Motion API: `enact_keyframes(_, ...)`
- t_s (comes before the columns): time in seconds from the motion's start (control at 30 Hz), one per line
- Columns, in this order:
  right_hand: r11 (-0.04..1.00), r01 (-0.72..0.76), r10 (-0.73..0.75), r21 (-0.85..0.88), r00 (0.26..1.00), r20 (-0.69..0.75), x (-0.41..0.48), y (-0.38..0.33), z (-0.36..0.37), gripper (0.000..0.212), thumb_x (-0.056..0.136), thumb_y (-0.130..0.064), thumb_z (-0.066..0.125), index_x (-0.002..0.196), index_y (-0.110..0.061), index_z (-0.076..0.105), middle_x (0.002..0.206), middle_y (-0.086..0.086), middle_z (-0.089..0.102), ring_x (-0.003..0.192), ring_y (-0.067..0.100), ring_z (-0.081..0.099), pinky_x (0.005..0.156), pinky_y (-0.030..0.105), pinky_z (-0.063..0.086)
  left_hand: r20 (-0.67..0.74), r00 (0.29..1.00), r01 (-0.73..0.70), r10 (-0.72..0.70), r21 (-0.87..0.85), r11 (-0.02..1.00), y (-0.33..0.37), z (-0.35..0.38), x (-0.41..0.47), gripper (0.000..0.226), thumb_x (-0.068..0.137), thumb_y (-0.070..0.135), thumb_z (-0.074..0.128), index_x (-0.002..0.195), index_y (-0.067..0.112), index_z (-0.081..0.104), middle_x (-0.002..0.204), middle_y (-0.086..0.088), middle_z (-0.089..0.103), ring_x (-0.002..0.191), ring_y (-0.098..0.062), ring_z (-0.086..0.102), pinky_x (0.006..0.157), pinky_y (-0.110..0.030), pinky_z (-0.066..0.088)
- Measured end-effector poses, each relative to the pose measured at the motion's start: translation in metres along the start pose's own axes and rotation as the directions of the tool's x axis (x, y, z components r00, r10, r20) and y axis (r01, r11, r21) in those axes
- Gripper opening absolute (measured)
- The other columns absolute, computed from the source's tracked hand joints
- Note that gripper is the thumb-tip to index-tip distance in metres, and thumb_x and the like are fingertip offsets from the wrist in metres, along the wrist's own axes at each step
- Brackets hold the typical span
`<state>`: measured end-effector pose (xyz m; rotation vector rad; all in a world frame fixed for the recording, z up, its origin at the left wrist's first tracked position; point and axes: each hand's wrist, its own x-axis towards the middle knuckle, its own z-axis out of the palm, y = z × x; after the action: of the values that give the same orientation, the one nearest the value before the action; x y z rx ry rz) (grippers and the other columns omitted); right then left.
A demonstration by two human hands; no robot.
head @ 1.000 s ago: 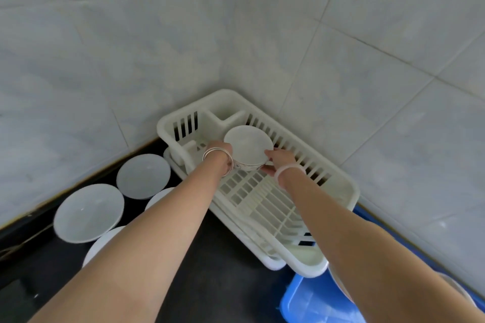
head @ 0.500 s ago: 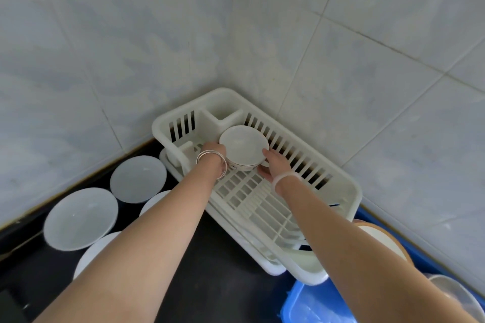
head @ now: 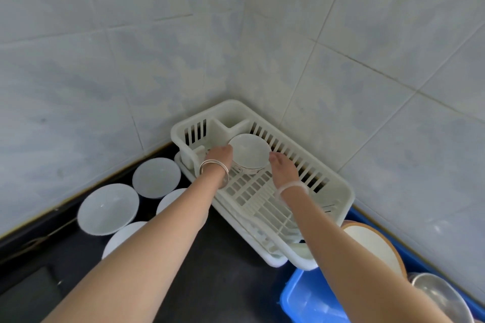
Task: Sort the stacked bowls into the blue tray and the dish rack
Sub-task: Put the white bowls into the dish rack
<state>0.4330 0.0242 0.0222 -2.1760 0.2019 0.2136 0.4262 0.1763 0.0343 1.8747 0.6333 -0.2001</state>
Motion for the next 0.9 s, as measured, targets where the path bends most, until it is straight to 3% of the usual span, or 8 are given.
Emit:
enact_keyframes(0.1,0.993,0.121,-0.121,-0.002,0.992,0.044,-0.033,-0.016,0.004,0.037,0.098,-0.032,0.034,0.125,-0.018,0.055,0.119,0.002,0.060,0.100,0.018,0.056,0.080,0.026,0.038,-0.095,0.995,-0.033,0.029,-0.044,0.998,-0.011,-0.015,-0.028,0.039,0.094,0.023,0.034,0.108,-0.003,0.060,0.100,-0.024,0.063,0.093,-0.035,0.058,0.081,-0.038,0.044)
enact_keyframes(0.2,0.982,0.186,-0.188,0.024,0.978,0.092,-0.068,-0.024,0.019,0.032,0.096,-0.034,0.035,0.114,-0.022,0.060,0.102,-0.004,0.062,0.079,0.006,0.055,0.068,0.022,0.041,-0.139,0.986,-0.085,0.089,0.033,0.996,-0.032,-0.038,-0.061,0.037,0.095,0.025,0.036,0.121,0.010,0.058,0.120,-0.016,0.062,0.106,-0.031,0.057,0.092,-0.037,0.043)
enact_keyframes(0.33,0.974,0.226,-0.224,0.014,0.954,0.198,-0.106,-0.016,0.055,0.027,0.095,-0.029,0.039,0.104,-0.022,0.063,0.103,-0.004,0.065,0.091,0.012,0.056,0.078,0.025,0.039,-0.258,0.959,-0.110,0.121,0.054,0.992,-0.082,-0.064,-0.100,0.034,0.092,0.020,0.046,0.125,0.015,0.056,0.128,-0.007,0.060,0.119,-0.025,0.054,0.094,-0.030,0.040)
enact_keyframes(0.5,0.987,0.100,-0.066,-0.125,0.965,0.253,-0.124,0.013,0.102,0.028,0.096,-0.029,0.041,0.116,-0.019,0.057,0.097,-0.002,0.062,0.077,0.010,0.051,0.058,0.018,0.037,-0.389,0.921,0.033,0.001,0.079,0.996,-0.156,-0.086,-0.125,0.041,0.088,0.012,0.051,0.129,0.013,0.051,0.134,-0.008,0.053,0.125,-0.027,0.047,0.103,-0.038,0.037)
enact_keyframes(0.63,0.985,-0.102,0.130,-0.141,0.971,0.201,-0.122,0.026,0.127,0.037,0.093,-0.029,0.049,0.127,-0.014,0.045,0.106,0.004,0.061,0.077,0.014,0.050,0.068,0.027,0.040,-0.472,0.879,0.122,-0.067,0.087,0.989,-0.197,-0.091,-0.133,0.052,0.086,0.008,0.056,0.135,0.016,0.043,0.146,-0.010,0.036,0.134,-0.026,0.036,0.105,-0.041,0.036)
enact_keyframes(0.77,0.980,-0.137,0.163,-0.147,0.969,0.185,-0.113,0.028,0.143,0.040,0.091,-0.027,0.051,0.128,-0.014,0.046,0.113,0.011,0.062,0.085,0.020,0.058,0.072,0.033,0.049,-0.458,0.879,0.195,-0.134,0.089,0.977,-0.222,-0.094,-0.131,0.063,0.086,0.002,0.053,0.143,0.017,0.030,0.152,-0.010,0.027,0.138,-0.027,0.031,0.109,-0.042,0.032)
enact_keyframes(0.83,0.978,-0.175,0.195,-0.117,0.963,0.186,-0.108,0.027,0.148,0.039,0.090,-0.025,0.052,0.127,-0.014,0.048,0.106,0.012,0.063,0.090,0.027,0.064,0.079,0.042,0.056,-0.428,0.888,0.208,-0.169,0.045,0.977,-0.231,-0.096,-0.129,0.066,0.086,-0.001,0.050,0.145,0.015,0.026,0.150,-0.011,0.031,0.136,-0.029,0.035,0.109,-0.043,0.031)
enact_keyframes(0.9,0.967,-0.251,0.253,-0.035,0.945,0.205,-0.105,0.025,0.151,0.034,0.090,-0.018,0.052,0.123,-0.013,0.049,0.091,0.008,0.061,0.080,0.027,0.066,0.074,0.042,0.058,-0.407,0.890,0.221,-0.206,-0.011,0.975,-0.238,-0.096,-0.127,0.065,0.087,0.001,0.051,0.145,0.016,0.025,0.146,-0.012,0.040,0.132,-0.033,0.041,0.107,-0.046,0.035)
